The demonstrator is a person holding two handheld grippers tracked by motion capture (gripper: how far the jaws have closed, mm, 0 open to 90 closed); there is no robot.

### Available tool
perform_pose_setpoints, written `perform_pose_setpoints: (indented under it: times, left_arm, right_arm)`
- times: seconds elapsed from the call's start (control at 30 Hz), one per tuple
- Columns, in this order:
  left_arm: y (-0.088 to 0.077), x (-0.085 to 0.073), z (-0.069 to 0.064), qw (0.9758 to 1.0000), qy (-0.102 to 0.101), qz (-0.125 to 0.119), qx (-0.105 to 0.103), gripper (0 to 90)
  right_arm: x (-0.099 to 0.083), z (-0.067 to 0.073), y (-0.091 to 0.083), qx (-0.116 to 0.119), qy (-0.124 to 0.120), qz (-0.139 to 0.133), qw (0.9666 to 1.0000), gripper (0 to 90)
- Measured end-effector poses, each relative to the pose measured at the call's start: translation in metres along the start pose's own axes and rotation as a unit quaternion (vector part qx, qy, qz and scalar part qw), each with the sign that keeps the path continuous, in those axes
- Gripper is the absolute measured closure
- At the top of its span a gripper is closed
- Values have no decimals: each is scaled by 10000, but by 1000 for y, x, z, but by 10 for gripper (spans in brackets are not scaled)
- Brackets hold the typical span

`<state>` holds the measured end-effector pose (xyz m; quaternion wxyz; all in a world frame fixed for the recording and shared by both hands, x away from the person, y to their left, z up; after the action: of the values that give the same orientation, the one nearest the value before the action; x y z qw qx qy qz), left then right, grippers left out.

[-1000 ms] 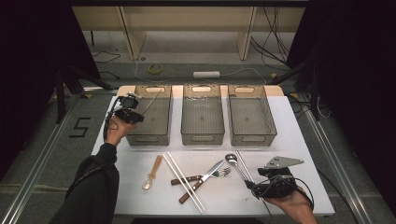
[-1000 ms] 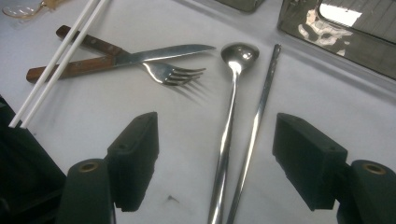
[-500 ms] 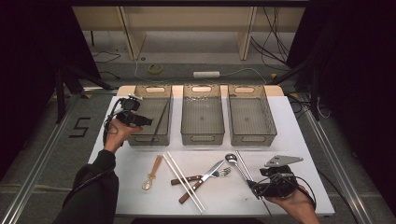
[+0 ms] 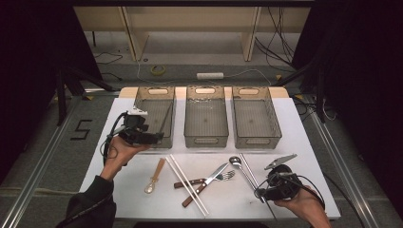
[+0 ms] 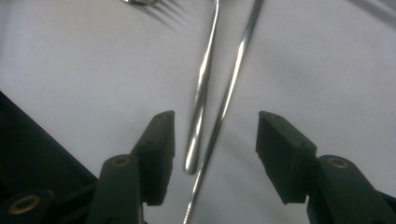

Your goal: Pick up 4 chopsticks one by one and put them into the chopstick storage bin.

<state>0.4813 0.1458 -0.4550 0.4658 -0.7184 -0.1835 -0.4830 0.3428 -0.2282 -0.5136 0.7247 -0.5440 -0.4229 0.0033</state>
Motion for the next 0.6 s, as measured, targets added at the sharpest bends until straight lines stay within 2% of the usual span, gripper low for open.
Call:
perform_pose_setpoints:
  times: [0.3,0.5,0.6]
  left_arm:
    - [-13,-19,-31,9992,250,-223,-227,229]
    - [-20,-29,-48,9981,283,-363,-414,217]
    - [-22,-37,-54,9978,329,-341,-456,215]
  right_arm:
    - [0,-13,10,-159,126,365,9991,573]
    - [4,-12,17,-161,111,553,9983,620]
    - [4,-11,21,-151,97,640,9978,639]
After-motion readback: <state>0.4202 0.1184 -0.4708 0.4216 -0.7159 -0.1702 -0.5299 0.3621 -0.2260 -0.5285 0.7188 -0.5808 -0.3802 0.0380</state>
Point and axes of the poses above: each handheld gripper's, and its own axes: y roughly forward along the jaws, x roughly out of its top, z roughly to its left, the point moved 9 cm from there along y, roughly forward along the jaws, and after that the axes turned 14 degrees about -z, right-handed, at the moved point
